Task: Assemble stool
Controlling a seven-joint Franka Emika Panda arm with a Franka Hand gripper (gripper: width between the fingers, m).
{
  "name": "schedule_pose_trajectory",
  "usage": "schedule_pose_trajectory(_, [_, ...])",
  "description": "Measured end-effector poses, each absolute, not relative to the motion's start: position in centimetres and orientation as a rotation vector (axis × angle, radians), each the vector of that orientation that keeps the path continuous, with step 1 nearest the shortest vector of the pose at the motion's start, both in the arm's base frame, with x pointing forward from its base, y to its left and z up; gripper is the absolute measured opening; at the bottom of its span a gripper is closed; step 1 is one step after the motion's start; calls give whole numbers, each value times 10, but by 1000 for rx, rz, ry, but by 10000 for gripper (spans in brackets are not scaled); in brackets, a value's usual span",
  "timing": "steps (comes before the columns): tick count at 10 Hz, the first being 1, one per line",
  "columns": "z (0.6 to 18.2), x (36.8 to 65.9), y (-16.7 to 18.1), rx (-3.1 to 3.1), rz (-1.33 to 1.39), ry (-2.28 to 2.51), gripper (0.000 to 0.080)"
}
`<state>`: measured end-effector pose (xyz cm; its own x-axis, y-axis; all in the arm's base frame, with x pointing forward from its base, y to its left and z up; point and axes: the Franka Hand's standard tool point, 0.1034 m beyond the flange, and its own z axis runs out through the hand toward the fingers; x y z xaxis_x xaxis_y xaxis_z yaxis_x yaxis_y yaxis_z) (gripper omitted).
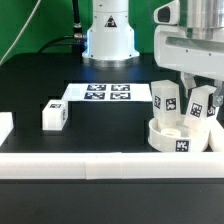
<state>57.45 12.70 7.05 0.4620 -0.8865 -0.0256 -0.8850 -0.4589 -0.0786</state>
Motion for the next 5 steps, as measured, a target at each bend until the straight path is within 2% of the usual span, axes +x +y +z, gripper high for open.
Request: schedule_pose_trajectory(5, [70,576,130,-2041,-29,2196,337])
